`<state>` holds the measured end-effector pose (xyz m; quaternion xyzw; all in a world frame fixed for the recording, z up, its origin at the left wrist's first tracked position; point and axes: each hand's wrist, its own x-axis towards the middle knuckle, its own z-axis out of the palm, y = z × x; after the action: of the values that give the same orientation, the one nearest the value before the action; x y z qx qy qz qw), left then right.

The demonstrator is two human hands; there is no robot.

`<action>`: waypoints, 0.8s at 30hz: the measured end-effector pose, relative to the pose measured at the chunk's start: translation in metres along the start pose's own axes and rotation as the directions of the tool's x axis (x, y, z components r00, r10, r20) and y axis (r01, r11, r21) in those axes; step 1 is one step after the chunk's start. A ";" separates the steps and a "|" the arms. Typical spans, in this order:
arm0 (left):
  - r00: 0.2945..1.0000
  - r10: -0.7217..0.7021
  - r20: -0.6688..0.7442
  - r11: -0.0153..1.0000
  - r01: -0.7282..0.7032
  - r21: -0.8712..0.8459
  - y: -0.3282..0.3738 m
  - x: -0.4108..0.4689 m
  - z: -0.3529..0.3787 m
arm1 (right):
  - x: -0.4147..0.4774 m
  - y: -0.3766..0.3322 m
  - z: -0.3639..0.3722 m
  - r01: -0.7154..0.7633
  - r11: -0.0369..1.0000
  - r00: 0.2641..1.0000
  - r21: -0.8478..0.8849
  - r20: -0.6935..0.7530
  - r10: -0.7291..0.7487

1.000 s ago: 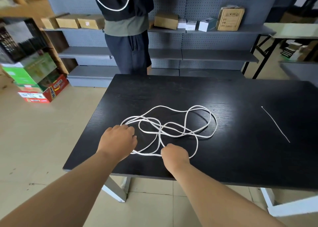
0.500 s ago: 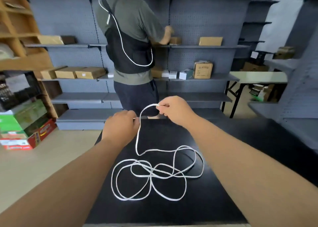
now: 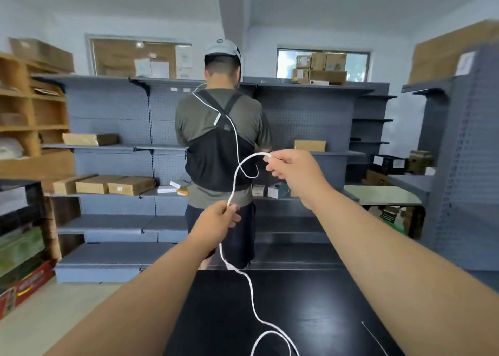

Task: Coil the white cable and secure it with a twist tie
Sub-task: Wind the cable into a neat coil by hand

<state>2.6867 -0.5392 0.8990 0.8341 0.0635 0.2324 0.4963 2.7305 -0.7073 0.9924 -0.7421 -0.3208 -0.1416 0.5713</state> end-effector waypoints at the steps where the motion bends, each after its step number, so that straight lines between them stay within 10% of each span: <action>1: 1.000 0.014 -0.020 1.000 -0.014 0.011 0.004 0.006 0.003 | 0.004 0.003 -0.006 -0.006 1.000 1.000 -0.004 -0.016 0.006; 6: 0.968 0.195 -0.161 0.897 -0.109 0.428 0.018 0.030 0.011 | 0.017 0.030 -0.029 -0.010 0.948 1.000 -0.317 -0.017 0.005; 11: 0.964 0.267 -0.014 0.612 -0.159 0.775 0.020 0.040 0.014 | 0.019 0.062 -0.037 0.024 0.712 0.999 -0.702 0.044 0.010; 17: 0.942 0.304 0.140 0.467 -0.275 0.840 0.016 0.054 0.024 | 0.019 0.092 -0.037 -0.157 0.516 0.942 -0.842 0.030 0.335; 24: 0.882 0.315 0.351 0.326 -0.448 0.832 0.021 0.073 0.030 | 0.014 0.112 -0.023 -0.190 0.619 0.866 -0.762 0.167 0.471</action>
<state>2.7622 -0.5492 0.9282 0.9701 -0.0522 0.2192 -0.0903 2.8158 -0.7404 0.9229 -0.9650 -0.1897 -0.0118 0.1805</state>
